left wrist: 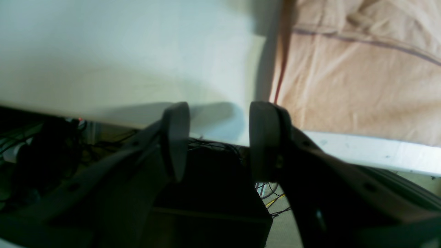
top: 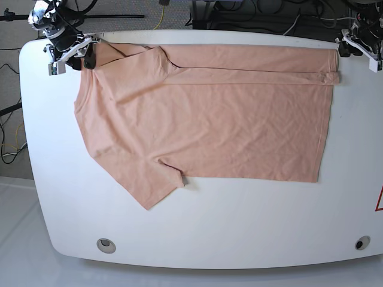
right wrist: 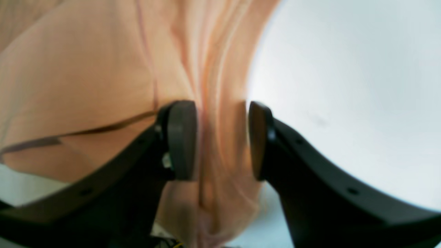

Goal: Fold the T-shirt properly
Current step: 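Lower the shirt edge onto the table and open both grippers, then raise both open grippers slightly away from the shirt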

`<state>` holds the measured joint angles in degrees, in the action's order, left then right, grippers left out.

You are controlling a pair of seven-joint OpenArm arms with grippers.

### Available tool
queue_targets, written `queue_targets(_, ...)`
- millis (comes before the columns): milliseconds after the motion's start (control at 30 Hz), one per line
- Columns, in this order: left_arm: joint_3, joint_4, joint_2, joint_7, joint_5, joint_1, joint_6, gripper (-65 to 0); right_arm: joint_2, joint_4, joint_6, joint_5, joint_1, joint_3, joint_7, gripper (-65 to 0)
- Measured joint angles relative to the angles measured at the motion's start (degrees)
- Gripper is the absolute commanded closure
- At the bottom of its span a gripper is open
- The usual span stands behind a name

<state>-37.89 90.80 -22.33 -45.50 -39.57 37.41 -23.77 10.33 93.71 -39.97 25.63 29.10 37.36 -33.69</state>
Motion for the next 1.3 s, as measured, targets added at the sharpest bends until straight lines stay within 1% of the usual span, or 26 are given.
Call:
queue_targets(33, 0.0, 0.2, 0.0, 0.0, 0.0, 0.0, 0.0, -26.8, 0.0, 0.3, 0.4, -0.2, 0.0, 0.3, -0.1, -25.7)
queue_targets(367, 0.1, 0.4, 0.1, -0.3, 0.0, -0.2, 0.0, -25.4, 0.0, 2.5, 0.3, 0.0, 0.3, 2.2, -0.7, -25.8)
queue_targets(667, -0.2, 0.7, -0.2, -1.2, -0.3, -3.6, -0.3, -25.3, -0.3, 1.6, 0.3, 0.0, 0.3, 3.3, -1.9, -25.5)
queue_targets(967, 0.5, 2.1, -0.4, -1.2, 0.1, -3.3, -0.5, -25.1, -0.1, 3.1, 0.3, 0.1, 0.1, 5.1, -2.8, -25.6)
queue_targets(1033, 0.6, 2.9, -0.4, -1.2, 0.1, -3.5, -0.5, -25.1, 0.0, 3.5, 0.3, 0.2, 0.2, 5.3, -3.0, -26.1)
queue_targets(1133, 0.6, 3.6, -0.9, -1.2, 0.1, -4.2, -0.5, -25.8, 0.1, 3.9, 0.3, 0.7, 0.0, 5.3, -3.0, -29.0)
queue_targets(1233, 0.5, 3.7, -2.0, -1.2, -0.1, -6.0, -0.7, -26.0, 0.3, 3.9, 0.6, 1.8, -0.5, 3.9, -3.0, -31.9)
queue_targets(1300, 0.5, 3.9, -2.7, -0.7, -0.1, -6.9, -0.7, -25.9, 0.0, 4.0, 0.1, 2.2, -1.0, 3.5, -3.9, -33.1)
